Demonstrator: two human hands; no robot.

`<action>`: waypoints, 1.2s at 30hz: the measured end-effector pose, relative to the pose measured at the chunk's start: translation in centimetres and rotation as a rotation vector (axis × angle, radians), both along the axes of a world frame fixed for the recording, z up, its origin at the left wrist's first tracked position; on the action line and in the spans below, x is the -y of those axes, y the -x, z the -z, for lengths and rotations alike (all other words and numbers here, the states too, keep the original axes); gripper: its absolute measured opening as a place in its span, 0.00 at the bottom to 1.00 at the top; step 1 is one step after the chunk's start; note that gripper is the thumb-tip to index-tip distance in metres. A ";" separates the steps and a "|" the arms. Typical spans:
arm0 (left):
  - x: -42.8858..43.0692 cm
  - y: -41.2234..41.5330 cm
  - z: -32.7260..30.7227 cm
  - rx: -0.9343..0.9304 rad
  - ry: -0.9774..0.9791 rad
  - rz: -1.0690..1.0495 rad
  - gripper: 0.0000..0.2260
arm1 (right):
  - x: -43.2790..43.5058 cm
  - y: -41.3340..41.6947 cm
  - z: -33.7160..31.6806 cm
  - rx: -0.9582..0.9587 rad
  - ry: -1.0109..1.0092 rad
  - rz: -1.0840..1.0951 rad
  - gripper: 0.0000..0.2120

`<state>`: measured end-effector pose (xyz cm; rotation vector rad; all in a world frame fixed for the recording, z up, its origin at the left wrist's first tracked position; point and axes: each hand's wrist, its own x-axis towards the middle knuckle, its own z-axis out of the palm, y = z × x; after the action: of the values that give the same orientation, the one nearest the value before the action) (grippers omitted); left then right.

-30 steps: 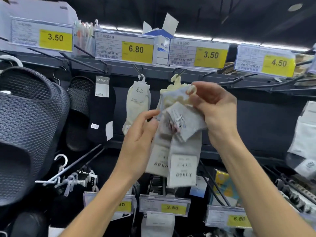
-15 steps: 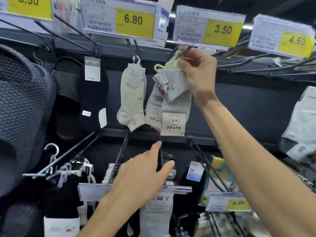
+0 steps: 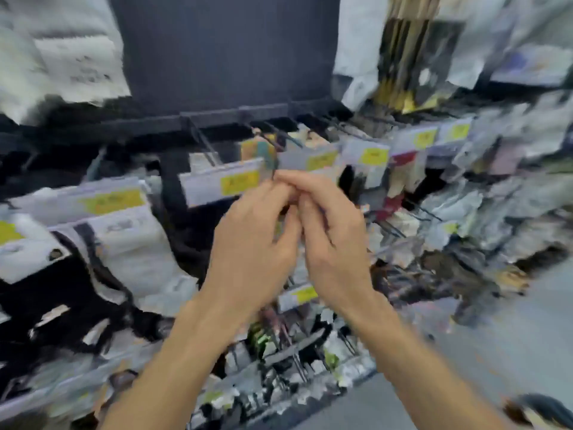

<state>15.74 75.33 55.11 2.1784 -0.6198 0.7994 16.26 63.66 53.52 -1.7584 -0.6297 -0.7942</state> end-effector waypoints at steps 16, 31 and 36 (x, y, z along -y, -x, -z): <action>27.8 27.0 42.4 -1.164 -1.206 0.788 0.09 | 29.5 52.9 41.6 -1.965 -0.258 0.726 0.12; 56.8 20.1 50.9 -1.273 -1.336 0.930 0.06 | 49.6 46.8 45.4 -1.962 -0.906 1.018 0.04; 69.8 15.0 55.8 -1.230 -1.424 0.902 0.06 | 63.2 40.7 49.6 -1.883 -0.938 0.970 0.13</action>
<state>0.72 5.53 -0.71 2.3395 -1.4416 -1.8244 -24.48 0.46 3.93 -1.0589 1.6375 0.2707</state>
